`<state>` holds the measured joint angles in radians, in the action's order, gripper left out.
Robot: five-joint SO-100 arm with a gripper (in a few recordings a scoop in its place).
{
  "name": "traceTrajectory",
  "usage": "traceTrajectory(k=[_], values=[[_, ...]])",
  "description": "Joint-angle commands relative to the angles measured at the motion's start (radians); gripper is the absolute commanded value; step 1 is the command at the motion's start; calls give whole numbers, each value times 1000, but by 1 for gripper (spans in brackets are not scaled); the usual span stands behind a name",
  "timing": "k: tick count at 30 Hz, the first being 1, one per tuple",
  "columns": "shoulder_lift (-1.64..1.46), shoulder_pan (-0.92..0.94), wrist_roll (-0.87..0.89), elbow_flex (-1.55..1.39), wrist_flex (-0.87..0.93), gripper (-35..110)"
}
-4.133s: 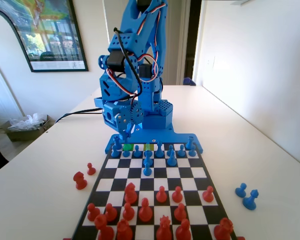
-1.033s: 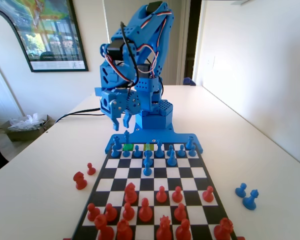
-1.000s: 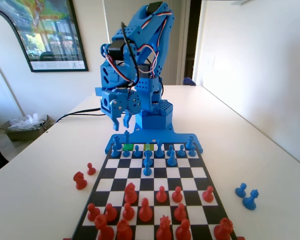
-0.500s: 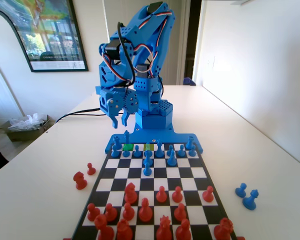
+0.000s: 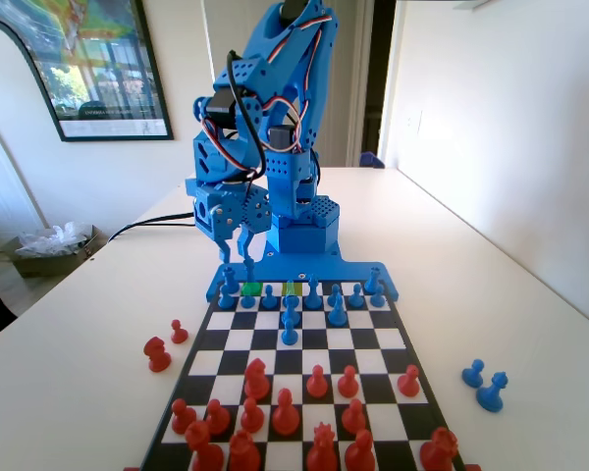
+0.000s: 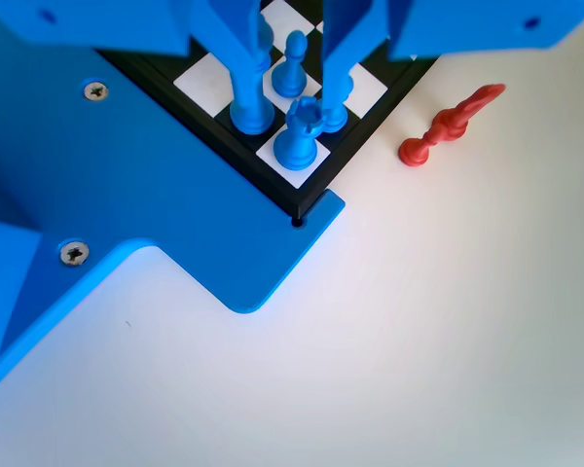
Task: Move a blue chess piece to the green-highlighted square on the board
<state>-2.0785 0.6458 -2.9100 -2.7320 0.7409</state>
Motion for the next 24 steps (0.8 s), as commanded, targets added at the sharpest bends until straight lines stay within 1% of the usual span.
traceTrajectory(k=[1,4,8,24], values=[[-2,5,-942,32,18,9],[14,3,-942,44,26,9],[46,-14,-917,38,-11,9],[43,-12,-907,48,-5,9]])
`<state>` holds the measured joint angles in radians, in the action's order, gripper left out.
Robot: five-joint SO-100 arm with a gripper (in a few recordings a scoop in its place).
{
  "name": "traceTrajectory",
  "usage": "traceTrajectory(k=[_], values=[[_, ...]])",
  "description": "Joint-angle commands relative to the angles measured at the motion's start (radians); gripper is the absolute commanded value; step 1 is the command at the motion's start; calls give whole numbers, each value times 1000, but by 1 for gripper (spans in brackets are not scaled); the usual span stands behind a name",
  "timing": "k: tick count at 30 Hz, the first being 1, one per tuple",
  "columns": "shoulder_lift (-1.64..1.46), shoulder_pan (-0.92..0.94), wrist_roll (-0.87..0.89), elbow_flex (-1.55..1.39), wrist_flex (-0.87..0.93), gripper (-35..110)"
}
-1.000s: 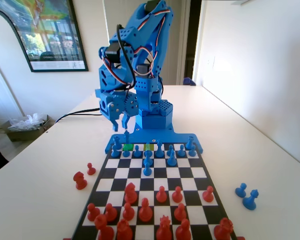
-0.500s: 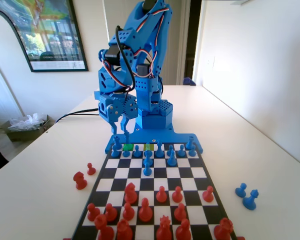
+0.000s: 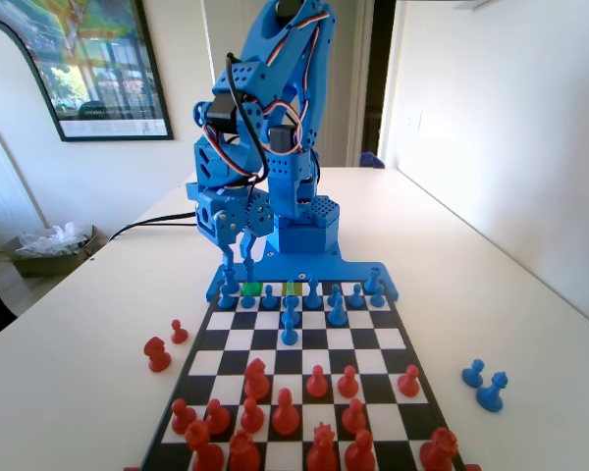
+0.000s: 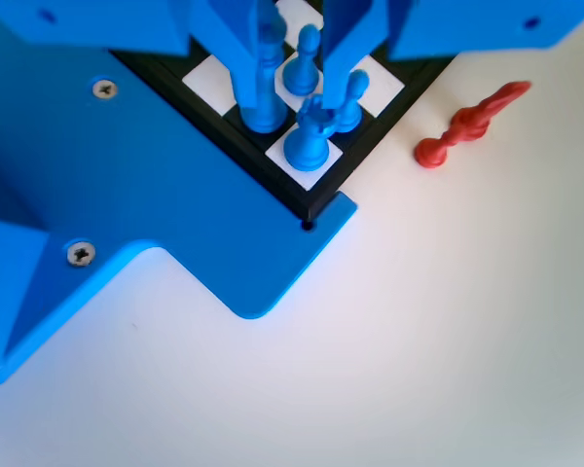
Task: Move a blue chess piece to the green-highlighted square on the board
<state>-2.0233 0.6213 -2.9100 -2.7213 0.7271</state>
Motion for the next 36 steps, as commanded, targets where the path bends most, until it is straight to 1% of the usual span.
traceTrajectory(k=[1,15,30,36], values=[[-12,9,-905,35,9,9],[-38,-40,-827,69,81,9],[-54,60,-911,9,26,9],[-38,74,-911,23,26,9]])
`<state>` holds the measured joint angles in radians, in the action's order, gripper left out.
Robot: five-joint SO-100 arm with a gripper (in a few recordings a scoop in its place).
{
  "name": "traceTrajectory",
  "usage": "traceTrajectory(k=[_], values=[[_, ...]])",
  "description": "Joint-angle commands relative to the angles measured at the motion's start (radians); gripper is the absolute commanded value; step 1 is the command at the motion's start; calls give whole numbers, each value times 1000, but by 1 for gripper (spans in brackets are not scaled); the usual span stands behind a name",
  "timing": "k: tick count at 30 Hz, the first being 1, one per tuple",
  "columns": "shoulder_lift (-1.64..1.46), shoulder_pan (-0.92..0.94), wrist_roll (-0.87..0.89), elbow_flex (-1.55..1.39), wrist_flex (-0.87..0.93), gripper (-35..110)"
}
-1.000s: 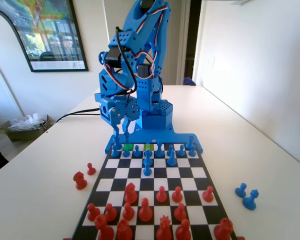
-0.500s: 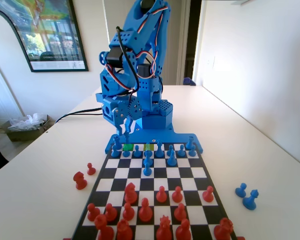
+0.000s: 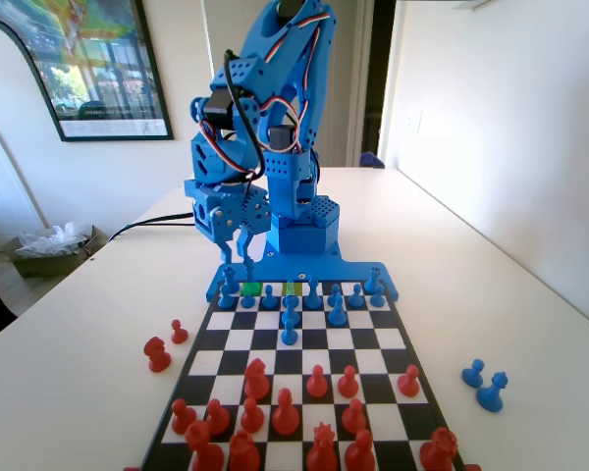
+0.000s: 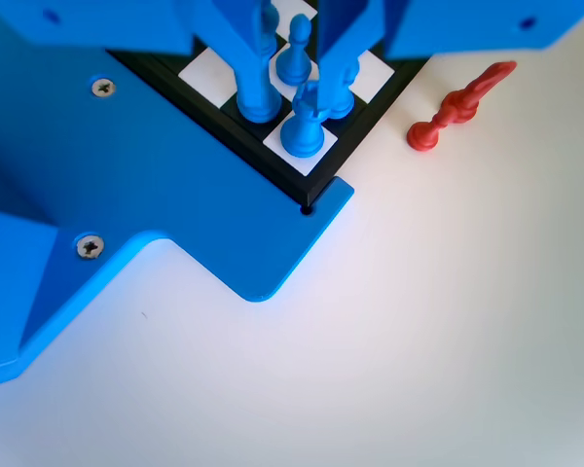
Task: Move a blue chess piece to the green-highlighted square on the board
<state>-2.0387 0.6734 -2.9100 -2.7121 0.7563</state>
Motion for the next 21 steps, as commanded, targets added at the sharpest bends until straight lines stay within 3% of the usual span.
traceTrajectory(k=[1,21], values=[[-21,20,-907,17,-3,9],[71,5,-856,101,-9,9]])
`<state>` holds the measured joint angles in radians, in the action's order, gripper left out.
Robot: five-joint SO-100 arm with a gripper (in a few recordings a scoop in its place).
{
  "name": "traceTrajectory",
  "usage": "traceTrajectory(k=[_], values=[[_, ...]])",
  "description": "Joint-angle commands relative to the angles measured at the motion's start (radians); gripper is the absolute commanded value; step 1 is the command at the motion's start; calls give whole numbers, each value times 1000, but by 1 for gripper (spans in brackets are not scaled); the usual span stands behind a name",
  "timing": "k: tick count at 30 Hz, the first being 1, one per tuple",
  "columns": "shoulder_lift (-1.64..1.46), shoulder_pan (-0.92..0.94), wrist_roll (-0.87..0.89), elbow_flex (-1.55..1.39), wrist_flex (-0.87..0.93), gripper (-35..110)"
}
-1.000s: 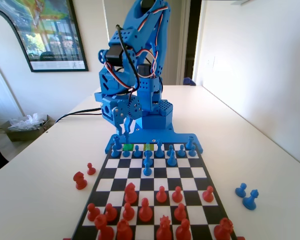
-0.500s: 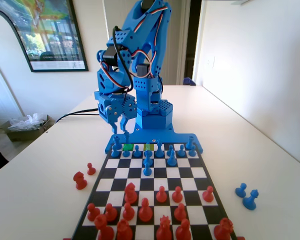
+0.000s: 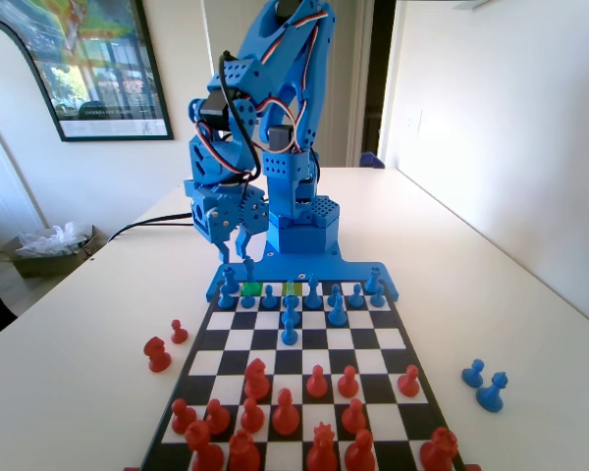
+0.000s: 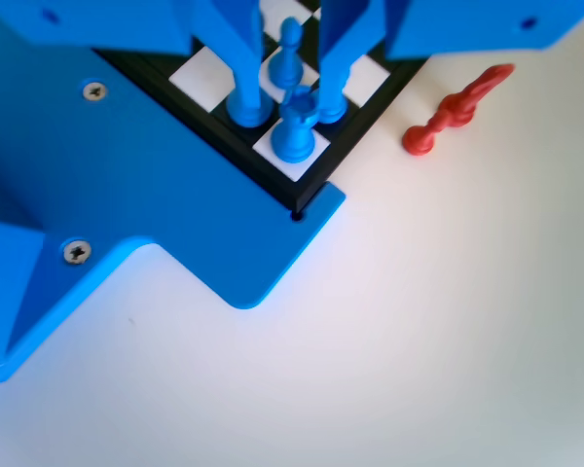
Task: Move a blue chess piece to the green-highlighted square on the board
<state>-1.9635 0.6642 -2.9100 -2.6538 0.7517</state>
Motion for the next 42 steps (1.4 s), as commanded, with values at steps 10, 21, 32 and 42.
traceTrajectory(k=[10,21,32,42], values=[[66,15,-861,60,-57,9],[114,9,-861,63,-107,9],[150,12,-867,40,-172,9],[160,6,-864,9,-216,9]])
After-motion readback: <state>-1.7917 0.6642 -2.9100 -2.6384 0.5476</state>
